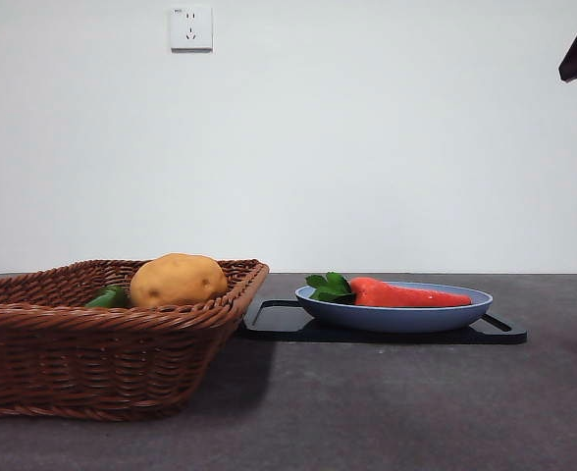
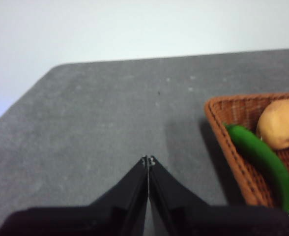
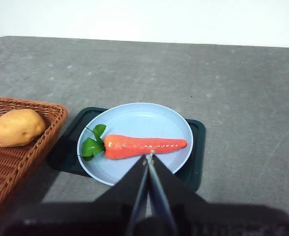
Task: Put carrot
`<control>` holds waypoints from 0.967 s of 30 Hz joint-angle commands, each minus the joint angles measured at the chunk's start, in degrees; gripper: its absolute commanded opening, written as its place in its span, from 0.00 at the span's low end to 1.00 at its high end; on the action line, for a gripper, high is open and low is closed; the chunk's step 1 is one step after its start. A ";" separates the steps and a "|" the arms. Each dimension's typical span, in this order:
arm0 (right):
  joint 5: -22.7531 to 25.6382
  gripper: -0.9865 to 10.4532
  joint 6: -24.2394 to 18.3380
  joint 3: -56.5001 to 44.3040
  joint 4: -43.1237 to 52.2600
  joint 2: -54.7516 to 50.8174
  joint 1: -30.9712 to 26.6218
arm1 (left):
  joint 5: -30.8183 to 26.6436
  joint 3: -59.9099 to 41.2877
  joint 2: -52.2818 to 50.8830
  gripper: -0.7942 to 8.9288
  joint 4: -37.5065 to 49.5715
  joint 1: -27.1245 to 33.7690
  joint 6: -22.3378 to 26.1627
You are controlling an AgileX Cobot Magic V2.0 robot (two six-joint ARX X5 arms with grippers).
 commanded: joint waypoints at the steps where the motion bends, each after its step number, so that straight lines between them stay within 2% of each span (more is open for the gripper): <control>1: 0.31 0.09 0.81 0.68 0.52 0.11 0.42 | 0.07 -1.44 -0.26 0.09 1.07 0.17 -1.60; 11: 0.31 0.09 0.79 0.68 0.52 0.13 0.42 | 0.20 -4.55 -0.26 0.09 3.56 0.13 -4.02; 29: 0.31 0.09 0.79 0.68 0.52 0.13 0.42 | 0.07 -4.55 -0.26 0.09 3.65 0.13 -3.98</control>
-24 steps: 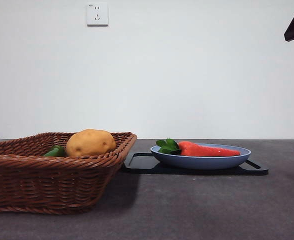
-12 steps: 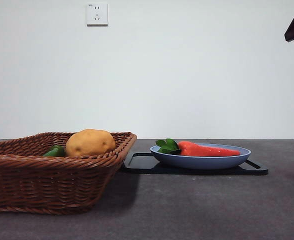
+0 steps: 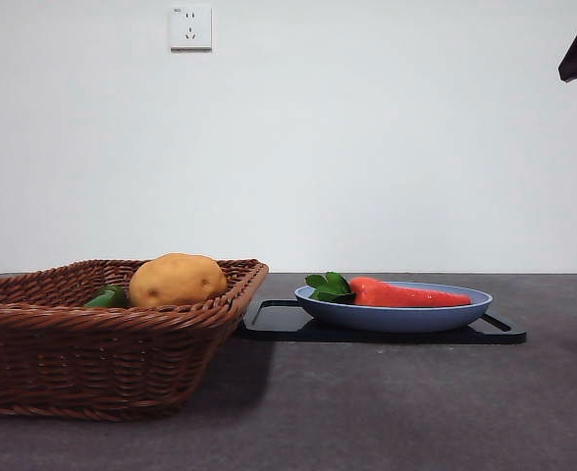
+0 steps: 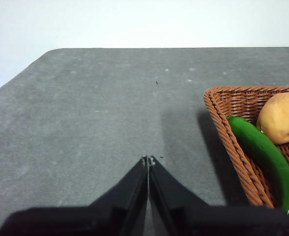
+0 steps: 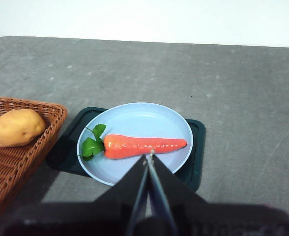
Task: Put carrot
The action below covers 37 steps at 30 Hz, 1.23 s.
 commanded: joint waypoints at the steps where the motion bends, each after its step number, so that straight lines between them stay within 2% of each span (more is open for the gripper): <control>1: 0.31 0.09 0.81 0.68 0.52 0.13 0.42 | 0.02 -0.55 -0.26 0.09 0.35 0.13 -0.57; 10: 0.33 0.09 0.20 0.68 0.11 -0.24 0.42 | 0.02 -0.55 -0.26 0.09 0.35 0.13 -0.55; 12: 0.90 0.09 -3.37 0.68 0.00 -1.62 0.42 | 0.02 -0.55 -0.26 0.09 0.35 0.13 -0.55; 14: 2.49 0.09 -5.07 0.66 -0.15 -3.15 0.44 | 0.02 -0.55 -0.26 0.09 0.35 0.13 -0.57; 17: 3.34 0.09 -6.27 0.66 -1.73 -7.23 -0.11 | 0.02 -0.55 -0.26 0.09 0.37 0.13 -0.55; 20: 2.82 0.09 -7.17 0.24 -4.11 -12.07 -3.63 | 0.02 -0.55 -0.26 0.09 0.35 0.13 -0.55; 22: 0.17 0.09 -6.86 -0.57 -5.33 -15.39 -7.98 | 0.02 -0.55 -0.26 0.09 0.35 0.13 -0.55; 26: -10.80 0.09 -6.93 -4.09 -5.07 -20.81 -19.26 | 0.04 -0.55 -0.26 0.09 0.35 0.13 -0.55; 29: -15.91 0.09 -6.99 -7.98 -3.93 -23.63 -25.81 | 0.02 -0.55 -0.26 0.09 0.35 0.13 -0.55; 31: -18.16 0.09 -6.97 -10.67 -3.48 -25.05 -28.72 | 0.02 -0.55 -0.26 0.09 0.35 0.13 -0.55; 37: -19.45 0.09 -6.78 -19.17 0.22 -29.33 -32.79 | 0.02 -0.55 -0.26 0.09 0.35 0.13 -0.55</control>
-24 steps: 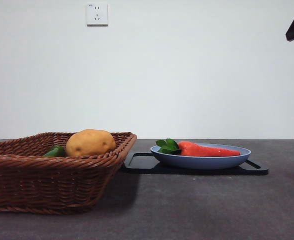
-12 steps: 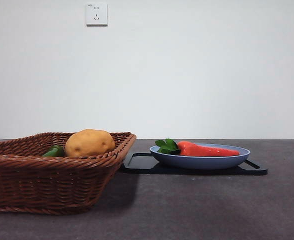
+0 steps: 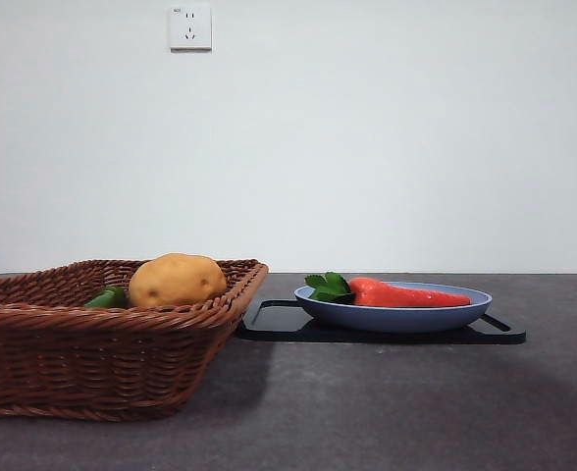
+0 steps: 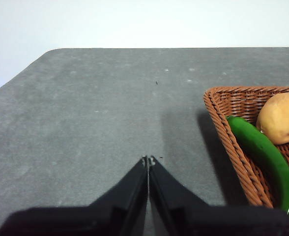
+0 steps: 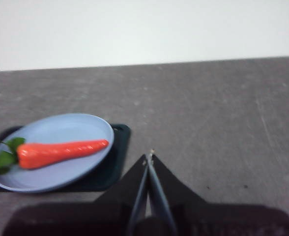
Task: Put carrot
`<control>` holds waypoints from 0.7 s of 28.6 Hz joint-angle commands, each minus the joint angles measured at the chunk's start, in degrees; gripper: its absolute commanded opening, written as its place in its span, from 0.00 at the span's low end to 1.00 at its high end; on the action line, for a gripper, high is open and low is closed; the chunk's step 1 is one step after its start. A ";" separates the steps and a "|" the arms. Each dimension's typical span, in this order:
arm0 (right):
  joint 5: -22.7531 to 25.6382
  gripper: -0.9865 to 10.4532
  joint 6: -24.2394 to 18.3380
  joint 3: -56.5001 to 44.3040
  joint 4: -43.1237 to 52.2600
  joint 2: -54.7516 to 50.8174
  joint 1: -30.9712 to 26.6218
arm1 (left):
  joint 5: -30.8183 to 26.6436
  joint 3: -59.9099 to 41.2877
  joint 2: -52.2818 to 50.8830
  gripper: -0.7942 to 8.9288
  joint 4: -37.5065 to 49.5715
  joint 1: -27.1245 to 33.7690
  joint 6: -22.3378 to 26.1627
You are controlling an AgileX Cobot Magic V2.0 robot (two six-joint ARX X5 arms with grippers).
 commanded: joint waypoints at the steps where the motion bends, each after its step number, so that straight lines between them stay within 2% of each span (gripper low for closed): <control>1: -0.24 0.09 -0.22 -3.56 3.23 -1.99 -0.68 | 0.02 -0.55 -0.26 0.09 0.35 0.13 -0.55; 16: -0.63 0.09 0.11 -10.58 4.44 -5.31 -1.42 | 0.02 -0.55 -0.26 0.09 0.35 0.13 -0.55; 20: -3.72 0.09 1.46 -11.32 4.59 -5.29 -2.14 | 0.02 -0.55 -0.26 0.09 0.33 0.13 -0.55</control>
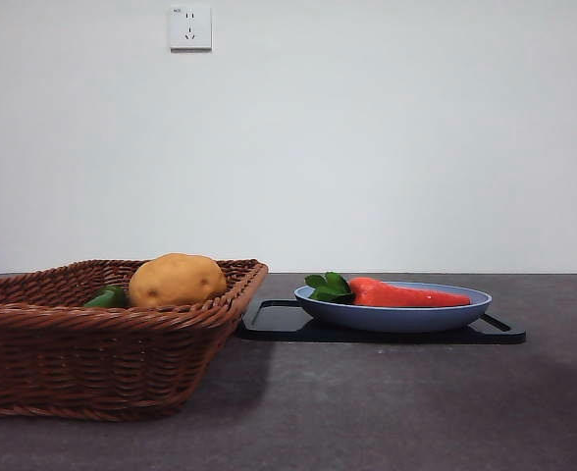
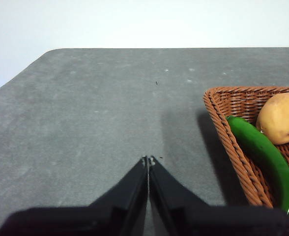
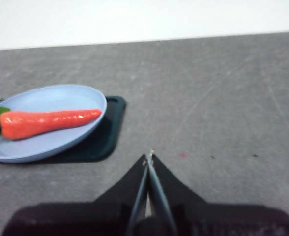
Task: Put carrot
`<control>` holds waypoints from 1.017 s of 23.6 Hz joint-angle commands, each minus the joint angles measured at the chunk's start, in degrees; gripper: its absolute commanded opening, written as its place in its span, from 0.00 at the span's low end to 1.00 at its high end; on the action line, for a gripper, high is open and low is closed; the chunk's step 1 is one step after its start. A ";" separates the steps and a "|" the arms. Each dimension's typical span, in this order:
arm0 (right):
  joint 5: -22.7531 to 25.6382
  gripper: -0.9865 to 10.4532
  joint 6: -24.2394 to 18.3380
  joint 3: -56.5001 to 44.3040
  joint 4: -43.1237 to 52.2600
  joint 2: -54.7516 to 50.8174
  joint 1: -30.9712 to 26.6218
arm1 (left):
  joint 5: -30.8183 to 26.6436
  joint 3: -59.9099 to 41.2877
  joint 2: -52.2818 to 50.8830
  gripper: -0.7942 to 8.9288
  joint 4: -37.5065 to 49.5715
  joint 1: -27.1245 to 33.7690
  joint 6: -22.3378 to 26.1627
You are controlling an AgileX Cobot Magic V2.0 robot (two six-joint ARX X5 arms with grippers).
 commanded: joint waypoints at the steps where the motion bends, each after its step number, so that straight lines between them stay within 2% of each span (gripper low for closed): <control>1: -1.33 0.09 2.99 -0.55 0.26 -0.26 -0.15 | 0.02 -0.52 -0.26 0.09 0.37 0.13 -0.55; 4: -2.25 0.09 9.92 -0.55 0.33 -0.26 -0.11 | 0.02 -0.52 -0.26 0.09 0.35 0.13 -0.55; 5: -2.19 0.09 10.84 -0.55 0.33 -0.26 -0.11 | 0.02 -0.52 -0.26 0.09 0.33 0.13 -0.55; 24: -1.81 0.09 10.86 -0.52 0.35 -0.26 -0.11 | 0.02 -0.52 -0.26 0.09 0.33 0.13 -0.55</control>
